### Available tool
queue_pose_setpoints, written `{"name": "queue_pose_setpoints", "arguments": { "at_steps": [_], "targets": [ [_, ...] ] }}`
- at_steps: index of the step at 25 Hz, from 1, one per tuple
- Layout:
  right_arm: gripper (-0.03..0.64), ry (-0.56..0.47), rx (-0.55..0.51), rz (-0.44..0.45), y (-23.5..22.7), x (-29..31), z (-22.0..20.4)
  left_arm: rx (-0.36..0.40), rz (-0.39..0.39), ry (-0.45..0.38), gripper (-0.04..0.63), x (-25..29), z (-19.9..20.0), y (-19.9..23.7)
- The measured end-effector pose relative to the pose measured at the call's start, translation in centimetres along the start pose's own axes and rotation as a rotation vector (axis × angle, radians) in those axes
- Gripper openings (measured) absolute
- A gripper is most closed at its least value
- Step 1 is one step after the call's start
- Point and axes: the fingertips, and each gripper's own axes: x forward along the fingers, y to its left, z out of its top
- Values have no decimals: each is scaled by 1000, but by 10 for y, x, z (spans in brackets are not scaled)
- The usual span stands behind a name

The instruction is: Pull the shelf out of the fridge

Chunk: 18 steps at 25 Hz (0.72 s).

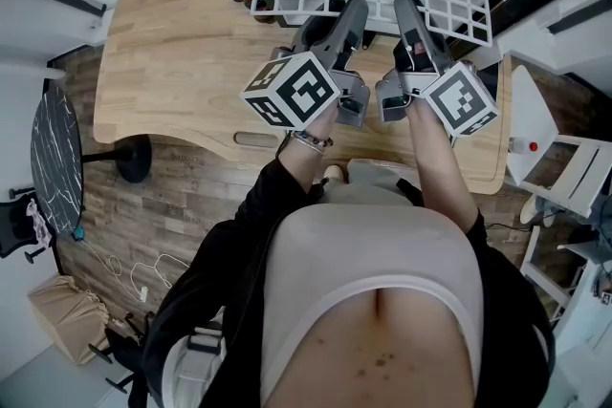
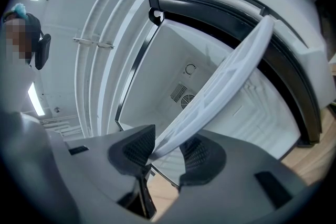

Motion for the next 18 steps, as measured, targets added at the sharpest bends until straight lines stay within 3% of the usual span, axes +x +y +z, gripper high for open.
{"name": "queue_pose_setpoints", "arguments": {
  "at_steps": [18],
  "targets": [
    [161,-4,2,-5,5,-10,-4,-1,-10,9,172,-11,-4,-4]
  ]
}}
